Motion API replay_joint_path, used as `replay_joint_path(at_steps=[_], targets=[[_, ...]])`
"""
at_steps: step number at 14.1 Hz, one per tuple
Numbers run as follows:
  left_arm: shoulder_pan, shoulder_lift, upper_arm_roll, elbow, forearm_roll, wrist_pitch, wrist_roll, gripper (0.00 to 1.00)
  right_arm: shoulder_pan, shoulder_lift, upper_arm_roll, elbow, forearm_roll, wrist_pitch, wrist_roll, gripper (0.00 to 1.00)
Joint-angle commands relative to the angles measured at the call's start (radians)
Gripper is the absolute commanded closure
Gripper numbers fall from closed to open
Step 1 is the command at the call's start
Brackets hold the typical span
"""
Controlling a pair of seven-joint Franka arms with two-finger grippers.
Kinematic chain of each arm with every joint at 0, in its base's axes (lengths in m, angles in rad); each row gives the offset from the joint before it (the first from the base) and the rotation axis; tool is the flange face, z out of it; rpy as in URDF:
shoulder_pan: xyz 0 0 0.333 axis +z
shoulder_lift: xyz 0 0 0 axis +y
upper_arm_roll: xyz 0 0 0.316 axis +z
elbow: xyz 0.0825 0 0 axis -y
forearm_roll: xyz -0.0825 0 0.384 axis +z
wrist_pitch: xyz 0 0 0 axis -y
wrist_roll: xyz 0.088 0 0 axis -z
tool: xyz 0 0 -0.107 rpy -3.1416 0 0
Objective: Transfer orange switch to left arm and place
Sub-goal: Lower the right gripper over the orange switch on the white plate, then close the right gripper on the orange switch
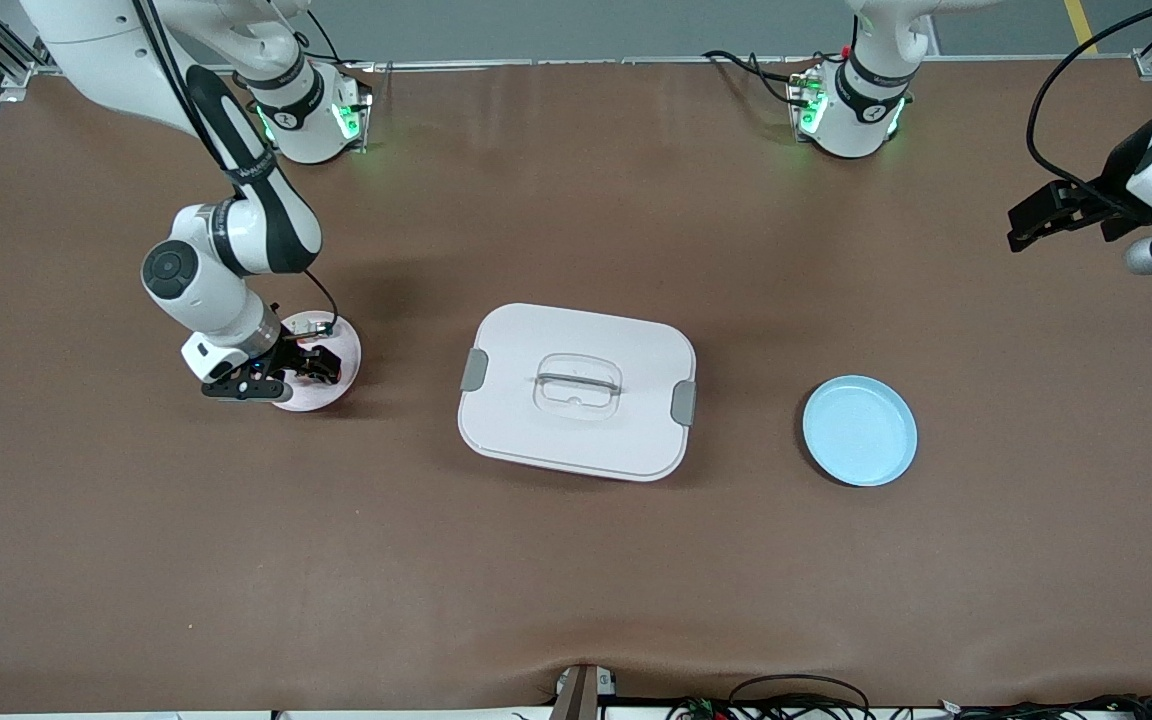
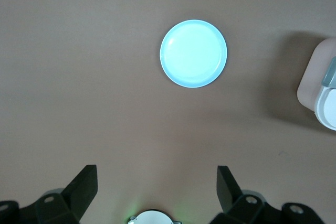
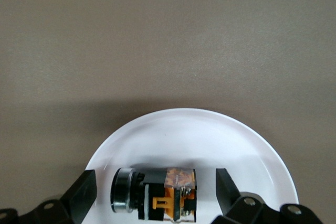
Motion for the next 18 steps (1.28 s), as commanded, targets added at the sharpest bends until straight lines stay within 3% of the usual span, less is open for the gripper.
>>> replay_joint_path(at_steps=[1, 8, 9, 10, 12, 15, 18], targets=[[0.007, -0.003, 0.0, -0.003, 0.001, 0.012, 0.02, 0.0, 0.011, 0.029, -0.002, -0.016, 0.013, 0.046, 0.005, 0.0], [0.008, -0.002, 0.001, -0.019, 0.001, 0.02, 0.019, 0.0, 0.015, 0.037, -0.002, -0.042, 0.013, 0.08, 0.005, 0.0], [0.008, -0.002, 0.001, -0.022, 0.001, 0.02, 0.02, 0.0, 0.015, 0.037, -0.002, -0.041, 0.013, 0.074, 0.007, 0.26], [0.008, -0.002, 0.001, -0.023, 0.001, 0.02, 0.02, 0.0, 0.015, 0.037, -0.002, -0.039, 0.013, 0.071, 0.008, 0.62], [0.008, -0.002, 0.001, -0.028, 0.001, 0.021, 0.02, 0.0, 0.014, 0.036, -0.001, -0.038, 0.013, 0.071, 0.01, 1.0], [0.007, 0.004, 0.0, -0.029, 0.001, 0.027, 0.019, 0.0, 0.011, 0.023, 0.001, -0.035, 0.014, 0.045, 0.016, 1.0], [0.005, 0.011, 0.0, -0.029, 0.001, 0.035, 0.019, 0.0, 0.017, -0.046, 0.01, 0.028, 0.016, -0.155, 0.088, 1.0]])
